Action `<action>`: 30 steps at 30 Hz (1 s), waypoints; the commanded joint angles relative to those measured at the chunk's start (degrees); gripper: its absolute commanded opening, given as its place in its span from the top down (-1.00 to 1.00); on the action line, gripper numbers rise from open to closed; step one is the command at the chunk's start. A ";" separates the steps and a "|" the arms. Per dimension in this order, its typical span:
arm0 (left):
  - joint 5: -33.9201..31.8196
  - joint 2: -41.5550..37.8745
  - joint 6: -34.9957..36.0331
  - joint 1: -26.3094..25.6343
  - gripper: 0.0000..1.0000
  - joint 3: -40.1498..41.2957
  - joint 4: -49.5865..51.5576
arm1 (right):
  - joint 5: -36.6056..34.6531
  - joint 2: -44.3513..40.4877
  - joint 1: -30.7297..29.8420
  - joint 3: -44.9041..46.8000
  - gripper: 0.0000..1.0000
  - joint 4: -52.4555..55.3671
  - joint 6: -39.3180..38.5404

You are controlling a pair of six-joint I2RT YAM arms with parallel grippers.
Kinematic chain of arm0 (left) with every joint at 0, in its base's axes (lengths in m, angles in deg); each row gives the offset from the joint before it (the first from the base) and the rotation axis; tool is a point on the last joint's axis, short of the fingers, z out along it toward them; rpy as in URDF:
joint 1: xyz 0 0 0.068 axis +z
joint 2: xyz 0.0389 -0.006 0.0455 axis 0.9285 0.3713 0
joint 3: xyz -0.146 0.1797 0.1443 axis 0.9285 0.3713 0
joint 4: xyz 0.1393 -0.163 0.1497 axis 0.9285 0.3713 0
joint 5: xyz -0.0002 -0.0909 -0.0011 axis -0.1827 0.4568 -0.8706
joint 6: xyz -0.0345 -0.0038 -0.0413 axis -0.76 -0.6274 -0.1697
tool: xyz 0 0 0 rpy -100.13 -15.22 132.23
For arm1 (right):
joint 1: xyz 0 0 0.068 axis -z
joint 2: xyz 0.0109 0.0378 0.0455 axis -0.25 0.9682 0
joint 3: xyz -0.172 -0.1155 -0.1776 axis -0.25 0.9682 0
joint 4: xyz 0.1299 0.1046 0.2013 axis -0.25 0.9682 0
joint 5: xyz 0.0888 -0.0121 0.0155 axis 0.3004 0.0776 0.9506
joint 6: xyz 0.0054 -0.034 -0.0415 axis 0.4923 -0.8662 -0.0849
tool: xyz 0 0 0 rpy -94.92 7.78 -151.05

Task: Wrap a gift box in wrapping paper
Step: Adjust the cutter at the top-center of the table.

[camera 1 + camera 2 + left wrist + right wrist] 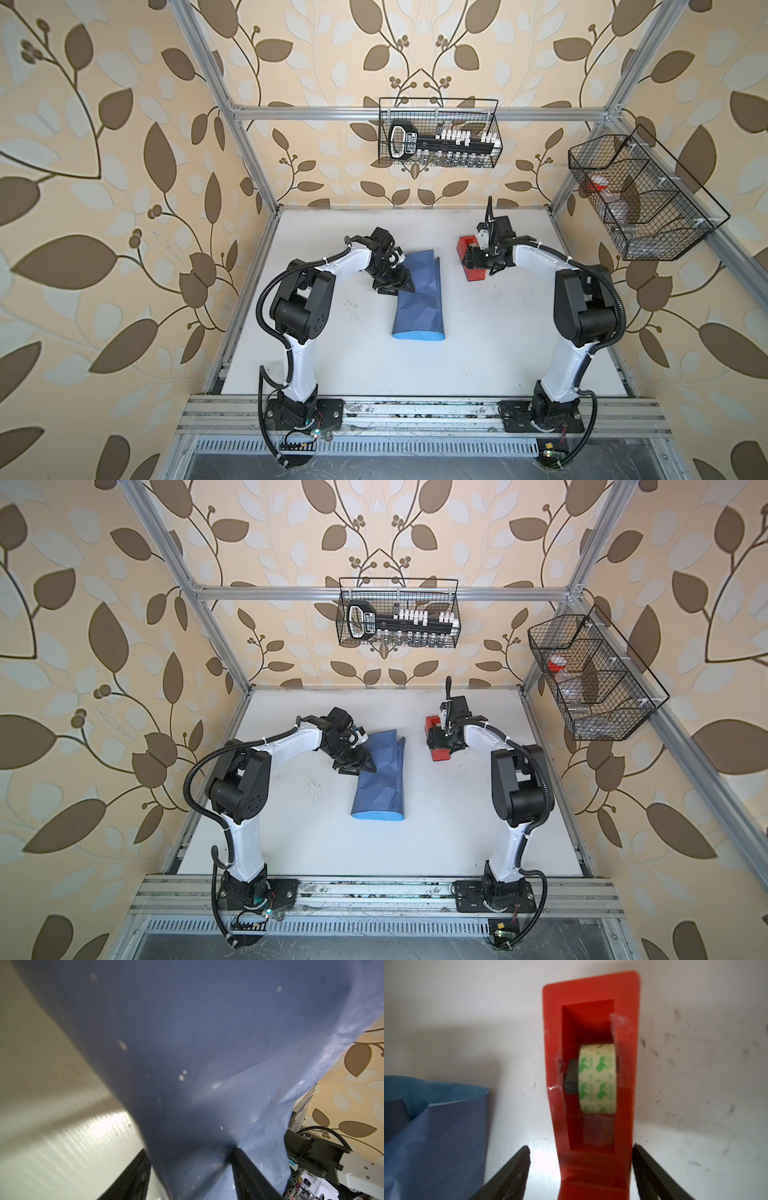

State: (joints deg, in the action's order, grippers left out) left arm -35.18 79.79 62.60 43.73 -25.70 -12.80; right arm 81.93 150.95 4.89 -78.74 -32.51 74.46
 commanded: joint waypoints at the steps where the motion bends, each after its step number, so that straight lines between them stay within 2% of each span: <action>1: -9.00 2.87 0.42 -1.28 -0.27 1.35 2.48 | 4.56 -0.67 -2.34 -0.41 -0.50 2.80 3.61; 4: -9.06 2.86 0.46 -1.28 -0.26 1.15 2.59 | 8.10 -3.14 -2.39 1.19 -0.50 1.45 7.53; 7: -9.14 2.82 0.50 -1.28 -0.26 1.19 2.53 | 12.32 -6.42 1.19 3.12 -0.46 -0.77 14.42; 11: -9.14 2.89 0.47 -1.28 -0.27 1.29 2.44 | 20.34 -10.25 7.18 7.15 -0.26 -6.67 24.17; 15: -9.14 3.10 0.54 -1.28 -0.26 0.84 2.59 | 23.96 -12.85 9.10 12.11 -0.01 -17.05 30.59; 18: -9.32 3.09 0.62 -1.28 -0.26 0.92 2.66 | 26.60 -10.68 9.08 12.58 0.19 -20.01 32.56; 20: -9.32 3.00 0.50 -1.27 -0.27 1.13 2.44 | 27.54 -9.10 8.99 12.76 0.25 -20.56 32.99; 30: -10.28 3.22 0.68 -1.28 -0.27 0.96 2.61 | 29.52 -4.22 8.48 14.84 0.30 -23.54 33.35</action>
State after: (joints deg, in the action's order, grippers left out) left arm -35.91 79.79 62.60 43.49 -26.01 -12.45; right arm 109.54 145.16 13.83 -64.51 -54.39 107.18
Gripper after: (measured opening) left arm 0.635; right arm 0.353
